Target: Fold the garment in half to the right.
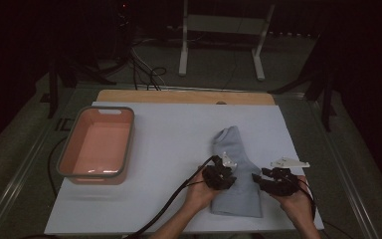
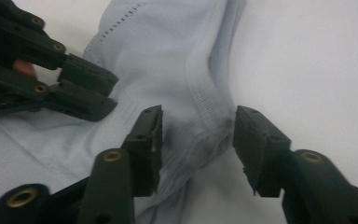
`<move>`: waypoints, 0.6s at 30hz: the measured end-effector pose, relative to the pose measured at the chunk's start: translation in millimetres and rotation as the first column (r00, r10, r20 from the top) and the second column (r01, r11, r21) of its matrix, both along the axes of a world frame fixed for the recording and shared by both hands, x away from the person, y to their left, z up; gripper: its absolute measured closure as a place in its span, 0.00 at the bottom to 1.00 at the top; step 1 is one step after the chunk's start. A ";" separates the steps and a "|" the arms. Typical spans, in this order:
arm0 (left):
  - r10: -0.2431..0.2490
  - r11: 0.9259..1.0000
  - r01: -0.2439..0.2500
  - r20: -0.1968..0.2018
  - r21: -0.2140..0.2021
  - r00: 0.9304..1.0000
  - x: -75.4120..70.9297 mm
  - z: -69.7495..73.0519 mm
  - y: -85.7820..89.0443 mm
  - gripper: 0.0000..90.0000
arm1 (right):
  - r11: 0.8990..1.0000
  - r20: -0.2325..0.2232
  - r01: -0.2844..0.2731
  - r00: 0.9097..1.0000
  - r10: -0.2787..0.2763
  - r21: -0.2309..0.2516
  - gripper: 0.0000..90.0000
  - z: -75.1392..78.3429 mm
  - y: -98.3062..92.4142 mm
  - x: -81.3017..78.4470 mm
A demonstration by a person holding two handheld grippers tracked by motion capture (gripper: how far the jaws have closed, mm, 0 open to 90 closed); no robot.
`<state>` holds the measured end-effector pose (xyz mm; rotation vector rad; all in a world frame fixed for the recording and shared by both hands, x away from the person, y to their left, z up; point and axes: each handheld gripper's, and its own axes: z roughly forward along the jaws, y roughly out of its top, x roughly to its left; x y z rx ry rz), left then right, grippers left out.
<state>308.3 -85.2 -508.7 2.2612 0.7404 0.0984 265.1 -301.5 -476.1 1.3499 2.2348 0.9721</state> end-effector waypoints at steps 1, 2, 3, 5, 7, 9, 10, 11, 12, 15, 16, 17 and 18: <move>0.001 1.000 -0.001 -0.001 0.001 1.000 -0.2 0.0 -0.4 0.84 | 1.000 0.000 0.001 1.000 -0.001 0.001 0.55 0.3 0.1 -1.3; 0.001 1.000 -0.001 0.001 0.003 1.000 -0.4 -0.1 -0.6 0.84 | 1.000 0.002 0.003 1.000 -0.003 0.003 0.54 0.4 0.4 -2.3; 0.003 1.000 -0.003 0.002 0.001 1.000 -0.8 -0.3 -1.0 0.85 | 1.000 0.001 0.004 1.000 -0.004 0.004 0.53 0.3 0.7 -3.1; 0.001 1.000 -0.001 0.000 0.001 1.000 -1.0 -0.4 -1.2 0.86 | 1.000 -0.006 0.003 1.000 -0.003 0.005 0.52 -0.9 1.7 -4.1; 0.004 1.000 -0.004 -0.005 -0.007 1.000 -1.5 -1.2 -1.4 0.86 | 1.000 -0.017 0.010 1.000 -0.010 0.006 0.52 -3.2 2.3 -3.6; 0.008 1.000 -0.009 -0.014 -0.024 1.000 -1.8 -2.2 -1.1 0.87 | 1.000 -0.032 0.008 0.999 -0.008 0.010 0.54 -5.5 3.0 -2.7; 0.009 1.000 -0.009 -0.018 -0.028 1.000 -1.5 -2.5 -0.6 0.88 | 1.000 -0.036 0.011 0.999 -0.011 0.002 0.58 -7.1 3.9 -2.1; 0.009 0.999 -0.009 -0.021 -0.032 1.000 -1.2 -2.8 -0.2 0.88 | 1.000 -0.044 0.010 0.999 -0.009 0.002 0.63 -8.4 4.2 -1.8; 0.011 0.999 -0.012 -0.025 -0.038 1.000 -1.1 -3.1 0.0 0.88 | 1.000 -0.057 -0.001 0.998 0.002 0.013 0.70 -9.7 4.2 -1.3; 0.012 0.999 -0.013 -0.028 -0.043 1.000 -1.4 -3.5 -0.1 0.88 | 1.000 -0.078 -0.012 0.997 0.014 0.025 0.84 -11.2 4.6 -1.1; 0.011 0.999 -0.012 -0.028 -0.042 1.000 -1.7 -3.4 -0.3 0.88 | 1.000 -0.077 -0.018 0.997 0.019 0.018 0.91 -11.0 5.3 -1.6; 0.010 0.999 -0.011 -0.029 -0.042 1.000 -1.8 -3.4 -0.1 0.89 | 1.000 -0.077 -0.010 0.997 0.010 0.000 0.97 -9.9 5.9 -2.5; 0.010 0.999 -0.011 -0.031 -0.043 0.999 -1.7 -3.3 0.1 0.89 | 1.000 -0.080 -0.009 0.997 0.009 -0.003 0.98 -9.4 5.4 -2.8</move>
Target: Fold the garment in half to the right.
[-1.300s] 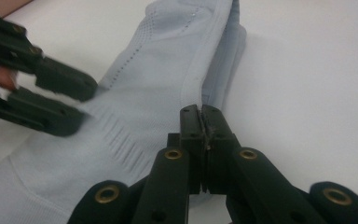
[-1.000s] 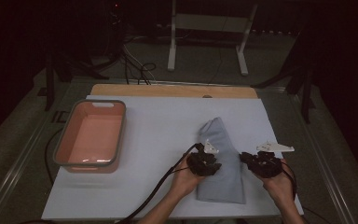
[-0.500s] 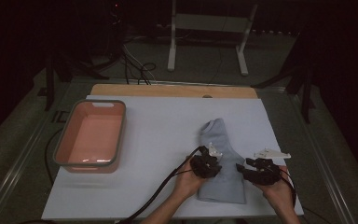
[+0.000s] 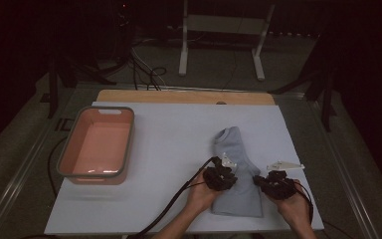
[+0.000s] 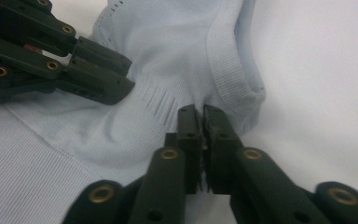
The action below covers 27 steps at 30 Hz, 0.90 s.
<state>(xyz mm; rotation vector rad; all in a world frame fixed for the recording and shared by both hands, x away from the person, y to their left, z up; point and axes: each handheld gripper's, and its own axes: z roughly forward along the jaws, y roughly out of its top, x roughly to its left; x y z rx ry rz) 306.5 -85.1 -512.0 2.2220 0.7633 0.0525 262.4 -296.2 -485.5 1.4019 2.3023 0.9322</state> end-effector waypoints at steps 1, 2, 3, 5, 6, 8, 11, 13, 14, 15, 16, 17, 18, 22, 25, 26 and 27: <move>-0.001 1.000 0.001 -0.003 -0.002 1.000 -0.1 0.0 0.2 0.89 | 1.000 -0.006 0.004 1.000 -0.004 -0.006 0.99 0.1 -1.0 -0.2; -0.003 1.000 0.003 -0.003 -0.003 1.000 -0.1 0.0 0.3 0.89 | 1.000 -0.014 0.010 1.000 -0.010 -0.016 0.99 -0.3 -2.7 -0.3; -0.004 1.000 0.004 -0.005 -0.005 1.000 -0.3 -0.1 0.4 0.88 | 1.000 -0.021 0.014 1.000 -0.015 -0.019 0.99 -0.8 -3.4 -0.5; -0.006 1.000 0.006 -0.007 -0.010 1.000 -0.6 -0.4 0.7 0.88 | 0.999 -0.035 0.021 0.999 -0.023 -0.035 0.99 -2.6 -5.8 -1.0; -0.007 1.000 0.007 -0.007 -0.008 1.000 -0.6 -0.4 0.7 0.88 | 0.999 -0.037 0.024 0.999 -0.026 -0.043 0.99 -3.4 -6.3 -1.1; -0.005 1.000 0.005 -0.009 -0.007 1.000 -0.4 -0.4 0.7 0.88 | 0.999 -0.033 0.021 0.999 -0.022 -0.041 0.97 -3.4 -5.2 -1.5; -0.005 1.000 0.005 -0.012 -0.011 1.000 0.2 -0.6 0.9 0.88 | 0.999 0.021 0.023 1.000 -0.023 -0.022 0.74 1.5 -3.0 -4.8; -0.007 1.000 0.007 -0.015 -0.012 1.000 0.7 -0.7 1.1 0.88 | 1.000 0.075 0.016 0.997 -0.015 -0.006 0.64 5.6 -1.9 -8.6; -0.006 1.000 0.006 -0.016 -0.014 1.000 0.8 -0.8 1.2 0.88 | 1.000 0.103 0.005 0.995 -0.005 -0.001 0.63 7.5 -0.6 -10.7; -0.006 1.000 0.006 -0.017 -0.014 1.000 0.8 -0.8 1.2 0.88 | 1.000 0.135 -0.005 0.991 0.005 -0.001 0.63 9.3 0.9 -12.5; -0.006 1.000 0.006 -0.017 -0.014 1.000 0.8 -0.8 1.2 0.88 | 1.000 0.135 -0.005 0.991 0.005 -0.001 0.63 9.3 0.9 -12.5; -0.006 1.000 0.006 -0.017 -0.014 1.000 0.9 -0.8 1.2 0.88 | 1.000 0.157 -0.014 0.987 0.014 -0.002 0.63 11.0 3.2 -13.8; -0.006 1.000 0.006 -0.017 -0.015 1.000 0.9 -0.8 1.3 0.88 | 0.999 0.172 -0.034 0.984 0.033 0.004 0.62 12.1 7.5 -14.3; -0.004 1.000 0.003 -0.019 -0.021 1.000 1.1 -1.0 1.3 0.88 | 0.998 0.132 -0.056 0.990 0.058 -0.018 0.63 2.7 15.6 -8.6; -0.011 1.000 0.011 -0.024 -0.024 1.000 1.8 -0.6 2.2 0.87 | 0.998 0.089 -0.044 0.995 0.047 -0.038 0.67 -6.6 19.1 -1.7; -0.015 0.999 0.014 -0.029 -0.032 0.999 2.4 -0.3 2.9 0.86 | 0.998 0.080 -0.037 0.996 0.040 -0.049 0.68 -7.9 20.5 -0.9; -0.023 0.999 0.021 -0.034 -0.040 0.999 2.9 0.2 4.0 0.84 | 0.997 0.079 -0.034 0.996 0.039 -0.066 0.69 -9.0 22.2 -0.9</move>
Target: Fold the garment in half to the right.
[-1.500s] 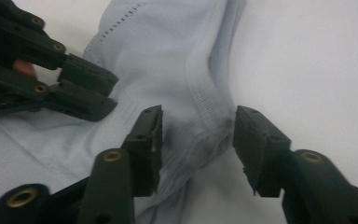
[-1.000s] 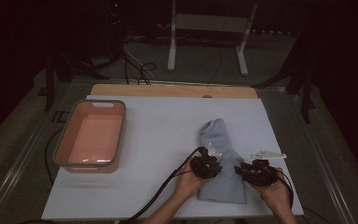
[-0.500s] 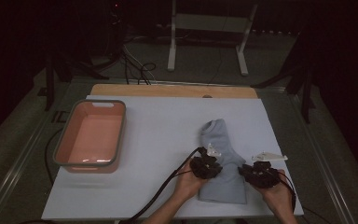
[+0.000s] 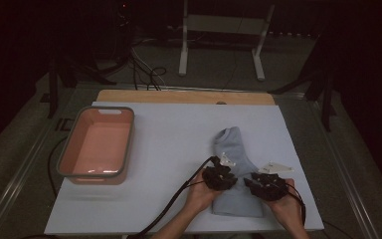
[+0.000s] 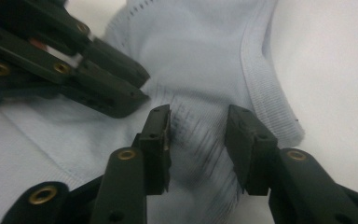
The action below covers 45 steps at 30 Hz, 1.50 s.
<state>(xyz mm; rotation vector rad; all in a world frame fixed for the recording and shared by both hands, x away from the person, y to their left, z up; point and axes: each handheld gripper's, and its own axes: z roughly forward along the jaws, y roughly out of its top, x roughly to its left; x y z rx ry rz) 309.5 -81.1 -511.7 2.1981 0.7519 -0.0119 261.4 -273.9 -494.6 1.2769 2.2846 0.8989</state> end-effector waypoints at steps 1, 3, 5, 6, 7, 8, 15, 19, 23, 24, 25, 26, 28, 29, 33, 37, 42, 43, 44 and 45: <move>-0.009 1.000 0.009 -0.003 -0.001 1.000 0.2 1.6 1.6 0.81 | 1.000 0.001 -0.003 1.000 0.003 -0.018 0.69 -1.1 1.6 -0.5; -0.023 1.000 0.023 0.012 -0.016 1.000 -0.7 6.7 6.4 0.75 | 0.999 -0.004 -0.007 1.000 0.007 -0.041 0.71 -3.1 3.6 -1.2; -0.016 1.000 0.017 0.031 -0.023 0.999 -0.3 12.6 13.3 0.70 | 0.999 -0.019 -0.011 1.000 0.010 -0.050 0.72 -5.1 3.7 -1.1; -0.004 1.000 0.006 0.041 -0.028 0.999 1.0 16.3 18.5 0.68 | 0.999 -0.023 -0.012 1.000 0.011 -0.049 0.73 -5.7 3.5 -1.2; 0.017 0.999 -0.015 0.053 -0.033 0.998 3.9 20.8 25.7 0.67 | 0.999 -0.031 -0.012 0.999 0.011 -0.046 0.74 -5.8 3.5 -1.5; 0.033 0.999 -0.031 0.056 -0.036 0.998 6.2 23.1 30.1 0.65 | 0.998 -0.030 -0.023 0.999 0.021 -0.050 0.74 -6.1 2.2 -1.3; 0.162 0.986 -0.159 0.077 -0.042 0.984 32.9 32.8 60.5 0.63 | 0.999 -0.040 -0.032 0.999 0.030 -0.042 0.75 -7.0 0.6 -1.2; 0.198 0.980 -0.196 0.078 -0.039 0.977 48.1 30.2 64.9 0.60 | 0.999 -0.037 -0.027 0.999 0.026 -0.042 0.75 -7.3 0.8 -1.7; 0.220 0.975 -0.218 0.070 -0.040 0.973 61.8 25.1 63.4 0.60 | 0.999 -0.038 -0.029 0.999 0.027 -0.043 0.76 -7.6 1.1 -2.1; 0.219 0.975 -0.217 0.066 -0.040 0.973 65.0 23.6 62.5 0.61 | 0.999 -0.038 -0.029 0.999 0.028 -0.043 0.76 -7.6 1.2 -2.1; 0.223 0.975 -0.221 0.066 -0.034 0.973 67.7 22.4 61.3 0.62 | 0.999 -0.038 -0.030 0.999 0.028 -0.043 0.76 -7.6 1.2 -2.1; 0.225 0.974 -0.223 0.064 -0.030 0.972 70.2 21.4 59.9 0.63 | 0.999 -0.037 -0.029 0.999 0.028 -0.043 0.76 -7.6 1.1 -2.1; 0.226 0.974 -0.225 0.068 -0.018 0.972 74.5 20.6 56.5 0.66 | 0.999 -0.043 -0.021 0.999 0.020 -0.037 0.76 -7.4 1.8 -2.7; 0.229 0.973 -0.228 0.070 -0.022 0.971 77.1 20.8 55.0 0.67 | 0.999 -0.041 -0.026 0.999 0.024 -0.037 0.76 -7.5 1.3 -2.5; 0.237 0.972 -0.235 0.067 -0.030 0.969 84.3 22.6 51.9 0.73 | 0.999 -0.042 -0.028 0.999 0.027 -0.033 0.76 -7.6 1.0 -2.4; 0.250 0.968 -0.247 0.063 -0.051 0.966 89.6 25.5 48.7 0.75 | 0.999 -0.042 -0.031 0.999 0.030 -0.032 0.76 -7.8 0.8 -2.0; 0.260 0.964 -0.256 0.058 -0.073 0.964 95.5 27.5 42.5 0.72 | 0.999 -0.046 -0.029 0.999 0.027 -0.027 0.76 -7.6 0.9 -2.0; 0.261 0.964 -0.256 0.056 -0.075 0.964 96.5 26.9 40.8 0.70 | 0.999 -0.047 -0.029 0.999 0.028 -0.026 0.76 -7.7 1.0 -2.0; 0.260 0.964 -0.256 0.053 -0.069 0.964 97.3 26.0 38.9 0.69 | 0.999 -0.047 -0.029 0.998 0.028 -0.026 0.76 -7.7 0.9 -1.9; 0.257 0.965 -0.253 0.049 -0.066 0.965 98.2 24.6 36.9 0.69 | 0.999 -0.047 -0.029 0.999 0.028 -0.026 0.76 -7.7 0.9 -1.8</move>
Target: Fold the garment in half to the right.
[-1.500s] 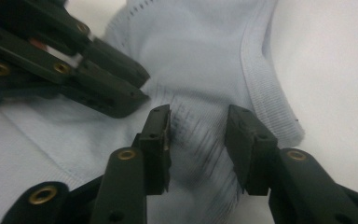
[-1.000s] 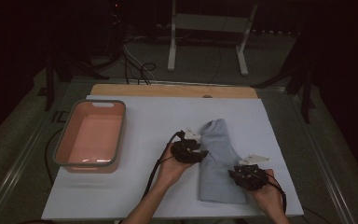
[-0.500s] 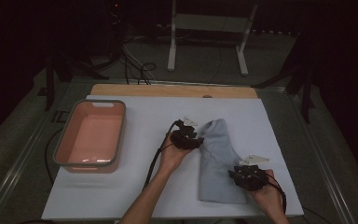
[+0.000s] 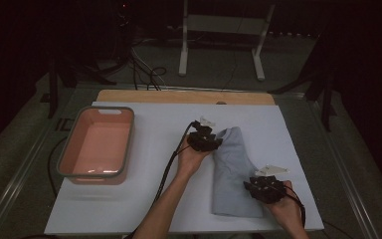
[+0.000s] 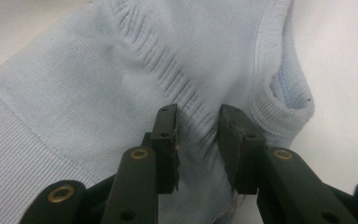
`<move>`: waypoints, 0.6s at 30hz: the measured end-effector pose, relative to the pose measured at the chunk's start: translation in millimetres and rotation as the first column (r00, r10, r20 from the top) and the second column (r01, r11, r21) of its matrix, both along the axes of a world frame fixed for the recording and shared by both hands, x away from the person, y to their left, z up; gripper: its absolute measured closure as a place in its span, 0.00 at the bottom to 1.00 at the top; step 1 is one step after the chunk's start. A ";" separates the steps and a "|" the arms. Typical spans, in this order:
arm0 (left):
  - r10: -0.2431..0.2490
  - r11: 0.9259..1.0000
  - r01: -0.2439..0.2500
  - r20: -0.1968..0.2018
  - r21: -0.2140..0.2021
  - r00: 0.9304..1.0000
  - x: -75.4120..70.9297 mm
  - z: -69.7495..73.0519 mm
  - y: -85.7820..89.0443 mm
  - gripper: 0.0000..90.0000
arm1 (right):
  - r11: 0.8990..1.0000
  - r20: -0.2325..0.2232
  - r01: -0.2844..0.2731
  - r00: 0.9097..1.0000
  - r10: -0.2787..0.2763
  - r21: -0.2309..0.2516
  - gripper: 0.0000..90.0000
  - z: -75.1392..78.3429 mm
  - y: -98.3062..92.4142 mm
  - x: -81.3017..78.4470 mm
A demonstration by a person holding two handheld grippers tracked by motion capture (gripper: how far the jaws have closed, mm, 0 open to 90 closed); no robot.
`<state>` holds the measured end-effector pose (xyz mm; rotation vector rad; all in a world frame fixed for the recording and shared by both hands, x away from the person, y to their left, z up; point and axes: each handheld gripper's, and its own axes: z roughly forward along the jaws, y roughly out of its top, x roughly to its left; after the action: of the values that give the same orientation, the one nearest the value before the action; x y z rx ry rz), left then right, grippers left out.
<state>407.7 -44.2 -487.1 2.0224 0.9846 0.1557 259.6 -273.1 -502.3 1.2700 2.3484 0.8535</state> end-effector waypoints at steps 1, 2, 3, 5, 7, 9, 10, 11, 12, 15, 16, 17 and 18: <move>-0.004 1.000 0.004 -0.004 0.007 1.000 0.9 -1.1 -1.9 0.69 | 1.000 -0.001 0.005 1.000 -0.005 0.005 0.76 0.0 0.3 0.0; -0.008 1.000 0.008 -0.008 0.016 1.000 1.8 -2.2 -4.3 0.69 | 1.000 -0.001 0.005 1.000 -0.005 0.002 0.76 0.1 0.3 0.0; -0.013 1.000 0.014 -0.012 0.026 1.000 2.7 -2.6 -5.6 0.73 | 1.000 0.003 -0.001 1.000 0.001 0.002 0.76 -0.2 -0.2 0.3; -0.025 0.998 0.025 -0.015 0.052 1.000 4.6 -2.0 -7.2 0.88 | 1.000 0.001 0.001 1.000 -0.001 0.003 0.76 -0.2 -0.4 0.3; -0.016 0.999 0.016 -0.014 0.052 1.000 6.3 -0.1 -6.8 1.00 | 1.000 -0.001 0.002 1.000 -0.002 0.005 0.76 -0.1 -0.5 0.4; -0.006 0.999 0.007 -0.009 0.054 1.000 9.1 3.4 -4.8 1.00 | 1.000 -0.002 0.000 1.000 0.000 0.002 0.76 0.1 -0.6 0.4; 0.004 0.999 -0.004 -0.002 0.051 1.000 10.2 5.1 -4.1 1.00 | 1.000 -0.002 0.000 1.000 0.000 0.003 0.76 0.0 -0.6 0.4; 0.012 0.999 -0.012 0.002 0.050 1.000 11.4 7.0 -2.7 1.00 | 1.000 -0.002 0.000 1.000 0.000 0.003 0.76 0.0 -0.7 0.4; 0.012 0.999 -0.012 0.002 0.050 1.000 11.4 7.0 -2.7 1.00 | 1.000 -0.002 0.000 1.000 0.000 0.003 0.76 0.0 -0.7 0.4; 0.011 0.999 -0.012 0.009 0.029 1.000 13.8 11.3 1.8 1.00 | 1.000 -0.004 -0.005 1.000 0.005 -0.001 0.76 0.0 -0.8 0.5; 0.011 0.999 -0.012 0.009 0.029 1.000 13.8 11.3 1.8 1.00 | 1.000 -0.004 -0.005 1.000 0.005 -0.001 0.76 0.0 -0.8 0.5; -0.001 1.000 0.001 -0.003 0.009 1.000 14.1 10.0 1.6 1.00 | 1.000 -0.003 0.000 1.000 0.000 0.003 0.76 0.0 -0.6 0.5; -0.012 1.000 0.012 -0.009 -0.005 1.000 14.1 8.8 0.6 0.90 | 1.000 -0.004 -0.004 1.000 0.004 -0.001 0.76 0.0 -0.7 0.5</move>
<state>421.8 -43.6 -478.4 2.0255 0.9769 0.1373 260.1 -273.8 -502.3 1.2682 2.3551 0.8521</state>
